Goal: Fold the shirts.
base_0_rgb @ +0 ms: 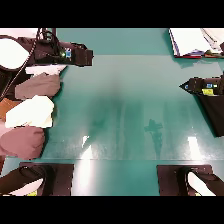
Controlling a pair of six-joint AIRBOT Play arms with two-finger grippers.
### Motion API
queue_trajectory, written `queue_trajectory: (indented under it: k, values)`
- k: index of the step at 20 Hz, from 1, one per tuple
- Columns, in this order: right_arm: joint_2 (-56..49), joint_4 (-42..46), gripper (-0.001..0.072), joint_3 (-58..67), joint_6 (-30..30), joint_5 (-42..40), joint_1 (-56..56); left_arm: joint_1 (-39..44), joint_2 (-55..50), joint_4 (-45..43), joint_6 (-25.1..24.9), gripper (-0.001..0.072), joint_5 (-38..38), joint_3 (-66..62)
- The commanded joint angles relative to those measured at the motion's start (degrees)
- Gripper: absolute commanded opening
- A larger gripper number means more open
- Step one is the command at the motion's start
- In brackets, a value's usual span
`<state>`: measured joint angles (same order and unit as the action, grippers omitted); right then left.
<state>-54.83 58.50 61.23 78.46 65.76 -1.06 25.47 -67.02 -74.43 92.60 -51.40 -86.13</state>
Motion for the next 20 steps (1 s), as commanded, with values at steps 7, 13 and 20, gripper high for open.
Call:
queue_trajectory:
  k: [7,13,20]
  values:
    - [0.0,0.0,0.0014,0.0,0.0,0.4,0.0,-3.2,-1.0,-16.8,4.4,0.0561,3.8,0.0]
    - [0.0,0.0,0.0015,0.0,0.0,0.4,0.0,-21.4,-12.8,-20.4,4.9,0.0562,5.6,0.0]
    - [0.0,-0.4,0.0014,0.0,0.0,3.0,0.0,-32.3,-30.7,-20.0,4.9,0.0561,17.1,-0.2]
